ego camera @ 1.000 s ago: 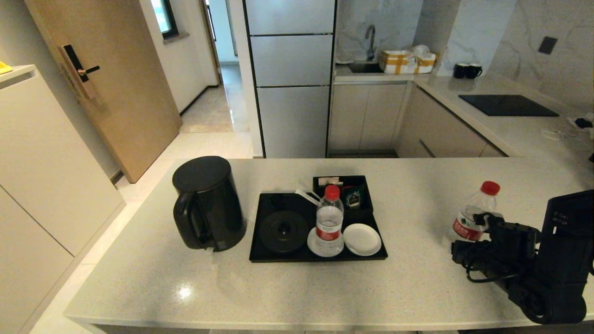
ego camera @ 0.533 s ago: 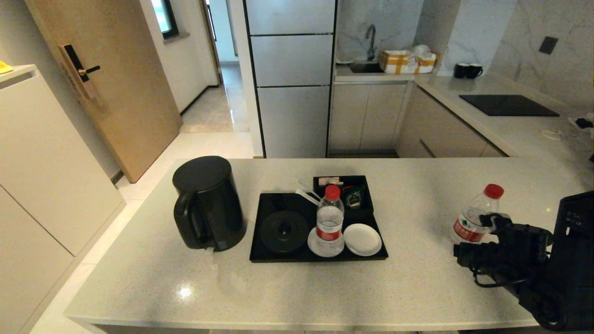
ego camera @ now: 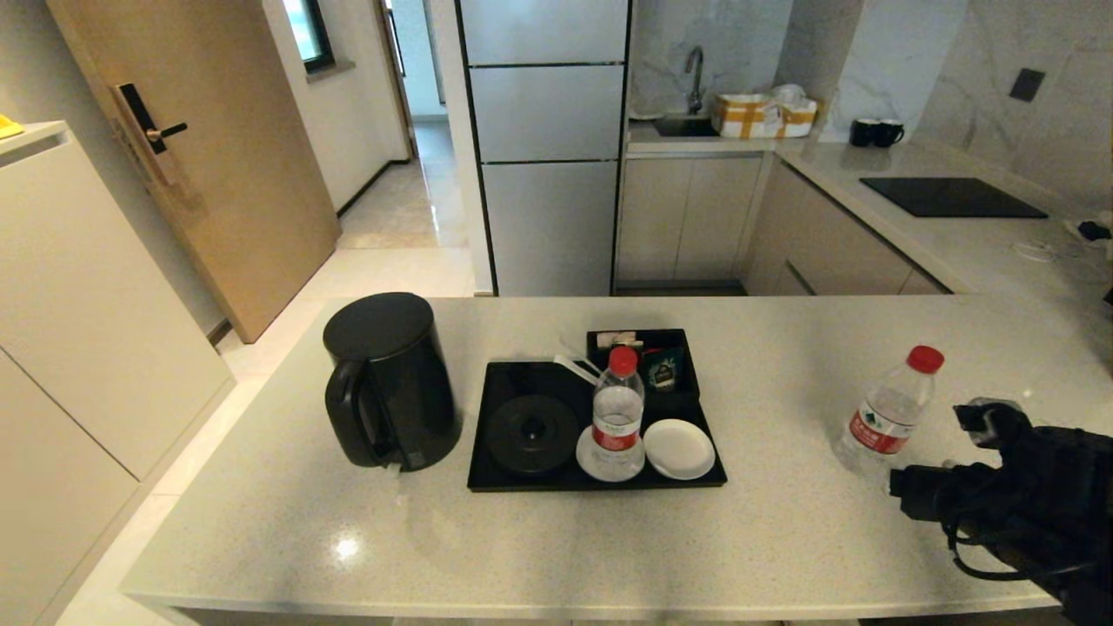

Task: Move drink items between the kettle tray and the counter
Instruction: Pick up the bottled water

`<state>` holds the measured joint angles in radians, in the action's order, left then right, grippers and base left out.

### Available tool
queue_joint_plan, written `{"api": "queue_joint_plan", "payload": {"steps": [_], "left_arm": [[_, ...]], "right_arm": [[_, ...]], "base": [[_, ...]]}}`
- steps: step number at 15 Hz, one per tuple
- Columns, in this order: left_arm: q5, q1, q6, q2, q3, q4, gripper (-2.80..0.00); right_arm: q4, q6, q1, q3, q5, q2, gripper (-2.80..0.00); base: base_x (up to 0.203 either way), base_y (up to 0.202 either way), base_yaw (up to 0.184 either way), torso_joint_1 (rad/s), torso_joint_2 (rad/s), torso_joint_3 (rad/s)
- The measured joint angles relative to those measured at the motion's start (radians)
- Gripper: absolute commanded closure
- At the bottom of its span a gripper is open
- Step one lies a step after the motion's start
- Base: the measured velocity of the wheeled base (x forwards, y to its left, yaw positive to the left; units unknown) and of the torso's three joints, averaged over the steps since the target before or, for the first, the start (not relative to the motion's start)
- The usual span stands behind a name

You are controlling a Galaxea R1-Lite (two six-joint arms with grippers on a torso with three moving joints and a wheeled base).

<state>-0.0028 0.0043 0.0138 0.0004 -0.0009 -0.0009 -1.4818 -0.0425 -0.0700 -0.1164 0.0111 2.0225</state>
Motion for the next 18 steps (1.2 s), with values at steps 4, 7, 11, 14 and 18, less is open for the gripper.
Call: {"api": "queue_joint_plan", "payload": {"steps": [4,7,11,14,18], "left_arm": [[0.0,0.0,0.0,0.0,0.0,0.0,-2.8],[-0.002,0.0,-0.001,0.0,0.001,-0.003,-2.8],[-0.001,0.0,-0.005,0.0,0.001,-0.003,-2.8],[-0.001,0.0,-0.009,0.0,0.001,-0.003,-2.8],[0.0,0.0,-0.008,0.0,0.001,-0.003,-2.8]], "right_arm": [[0.109,0.052,0.061,0.006,0.0,-0.193,-2.8],[0.446,0.038,0.182,-0.195,-0.011,-0.363,-2.8],[0.947,-0.065,0.351,-0.496,-0.082,-0.465,-2.8],[0.977,-0.083,0.461,-0.587,-0.064,-0.35,-2.8],[0.77,-0.063,0.578,-0.634,0.046,-0.101,-2.8]], "base": [[0.0,0.0,0.0,0.0,0.0,0.0],[0.0,0.0,0.0,0.0,0.0,0.0],[0.0,0.0,0.0,0.0,0.0,0.0],[0.0,0.0,0.0,0.0,0.0,0.0],[0.0,0.0,0.0,0.0,0.0,0.0]]}}
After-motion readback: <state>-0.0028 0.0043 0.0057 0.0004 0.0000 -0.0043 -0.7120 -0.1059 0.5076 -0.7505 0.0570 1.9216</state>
